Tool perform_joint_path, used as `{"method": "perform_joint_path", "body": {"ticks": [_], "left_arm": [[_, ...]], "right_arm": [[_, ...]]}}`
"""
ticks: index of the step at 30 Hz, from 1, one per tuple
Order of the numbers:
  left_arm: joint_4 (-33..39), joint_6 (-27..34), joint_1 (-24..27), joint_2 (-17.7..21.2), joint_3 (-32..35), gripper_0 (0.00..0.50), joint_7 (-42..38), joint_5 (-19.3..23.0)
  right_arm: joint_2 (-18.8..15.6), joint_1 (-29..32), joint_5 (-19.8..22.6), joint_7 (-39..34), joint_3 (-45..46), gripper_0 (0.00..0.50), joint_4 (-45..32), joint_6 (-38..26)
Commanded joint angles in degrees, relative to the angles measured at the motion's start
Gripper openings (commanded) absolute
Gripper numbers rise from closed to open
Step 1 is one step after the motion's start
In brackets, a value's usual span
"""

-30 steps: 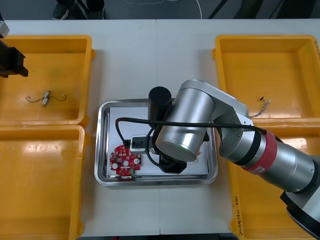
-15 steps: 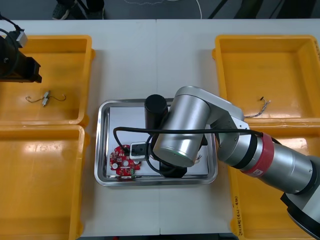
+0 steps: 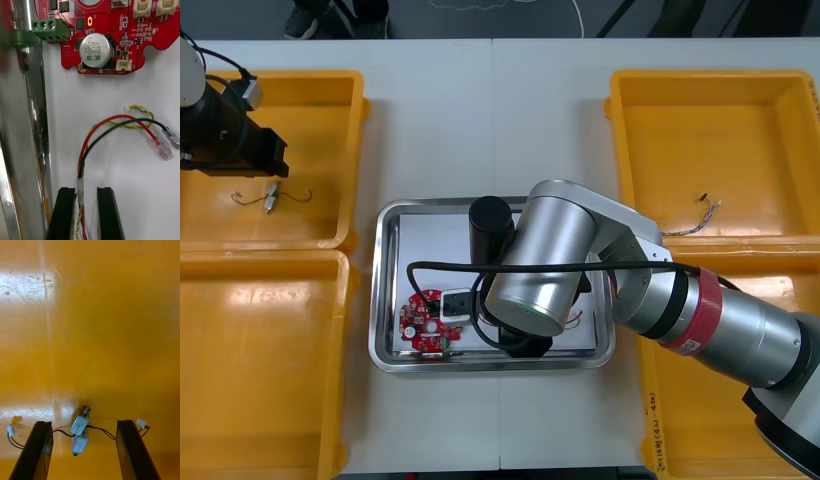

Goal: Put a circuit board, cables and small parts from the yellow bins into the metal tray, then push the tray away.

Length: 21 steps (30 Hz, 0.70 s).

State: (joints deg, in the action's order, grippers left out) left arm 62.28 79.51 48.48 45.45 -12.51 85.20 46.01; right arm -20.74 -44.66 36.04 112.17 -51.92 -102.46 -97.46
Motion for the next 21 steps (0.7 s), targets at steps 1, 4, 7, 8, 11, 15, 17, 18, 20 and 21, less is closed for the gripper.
{"method": "perform_joint_path", "body": {"ticks": [1, 4, 7, 8, 11, 15, 17, 18, 20, 21], "left_arm": [[-2.0, -2.3, 2.7, -1.6, -0.2, 0.486, 0.9, -0.9], [-3.1, -3.0, 2.7, -1.9, -0.3, 0.482, 1.6, -1.0], [-3.6, -3.0, 2.7, -1.9, -0.2, 0.479, 2.0, -1.0], [-3.8, -3.0, 2.7, -1.9, -0.3, 0.477, 2.2, -1.0], [-4.7, -3.4, 2.7, -2.1, -0.3, 0.474, 2.7, -1.1], [-5.8, -4.2, 2.7, -2.7, -0.3, 0.47, 3.3, -1.3], [-6.4, -4.3, 2.7, -3.1, -0.3, 0.463, 3.6, -1.4], [-6.4, -4.3, 2.7, -3.1, -0.3, 0.463, 3.6, -1.4], [-6.9, -4.4, 2.7, -3.6, -0.3, 0.465, 3.7, -1.9], [-7.1, -4.4, 2.7, -3.7, -0.3, 0.465, 3.7, -2.1]], "right_arm": [[-0.6, -2.4, 1.0, 1.5, -0.9, 0.381, -0.5, 0.5], [-0.6, -2.5, 1.4, 1.3, -0.9, 0.445, -0.5, 0.5], [-0.6, -2.8, 1.7, 1.2, -0.8, 0.481, -0.7, 0.5], [-0.6, -3.0, 1.8, 1.2, -0.8, 0.481, -0.8, 0.5], [-0.6, -3.2, 2.8, 1.2, 0.2, 0.5, -0.7, 0.4], [-0.8, -3.1, 4.6, 1.1, 1.4, 0.5, -0.8, 0.0], [-0.8, -3.2, 4.7, 1.0, 2.3, 0.5, -1.2, -0.3], [-0.8, -3.2, 4.7, 1.0, 2.3, 0.5, -1.2, -0.3], [-0.8, -3.1, 4.9, 0.9, 4.1, 0.5, -2.0, -1.6], [-0.8, -3.1, 5.0, 0.8, 4.6, 0.5, -2.1, -2.0]]}}
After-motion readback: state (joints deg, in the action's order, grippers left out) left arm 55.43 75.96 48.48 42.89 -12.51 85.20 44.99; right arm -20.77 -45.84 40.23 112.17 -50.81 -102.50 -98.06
